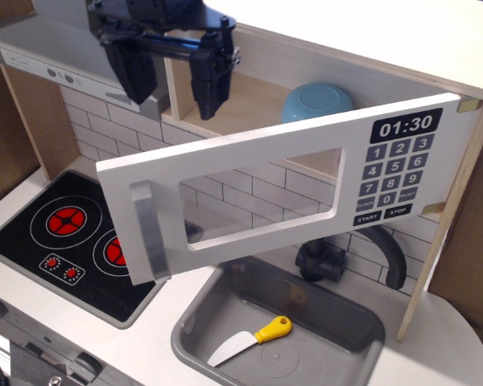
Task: Close microwave
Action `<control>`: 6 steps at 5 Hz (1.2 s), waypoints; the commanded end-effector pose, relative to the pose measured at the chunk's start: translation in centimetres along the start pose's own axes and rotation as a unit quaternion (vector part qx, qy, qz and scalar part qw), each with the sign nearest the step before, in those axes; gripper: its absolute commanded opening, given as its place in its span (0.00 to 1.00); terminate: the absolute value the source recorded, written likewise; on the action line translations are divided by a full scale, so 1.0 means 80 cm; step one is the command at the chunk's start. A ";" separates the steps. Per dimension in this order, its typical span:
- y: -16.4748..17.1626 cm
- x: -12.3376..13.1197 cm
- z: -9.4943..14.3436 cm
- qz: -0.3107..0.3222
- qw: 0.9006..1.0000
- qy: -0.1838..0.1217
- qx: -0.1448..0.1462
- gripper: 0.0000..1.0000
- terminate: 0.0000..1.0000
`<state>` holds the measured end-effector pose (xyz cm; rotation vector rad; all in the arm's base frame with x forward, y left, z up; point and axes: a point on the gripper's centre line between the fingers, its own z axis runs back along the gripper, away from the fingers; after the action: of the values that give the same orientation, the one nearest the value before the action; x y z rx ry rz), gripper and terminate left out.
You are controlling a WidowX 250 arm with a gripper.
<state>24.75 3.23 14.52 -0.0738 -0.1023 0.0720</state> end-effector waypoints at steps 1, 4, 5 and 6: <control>-0.025 -0.014 0.014 -0.092 0.995 0.002 -0.033 1.00 0.00; -0.035 -0.012 -0.014 -0.099 0.995 -0.010 -0.003 1.00 0.00; -0.028 -0.003 -0.014 -0.086 0.995 -0.032 0.024 1.00 0.00; -0.022 0.013 -0.003 -0.063 0.996 -0.056 0.040 1.00 0.00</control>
<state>25.68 1.22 13.41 0.0098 -0.1746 -0.0447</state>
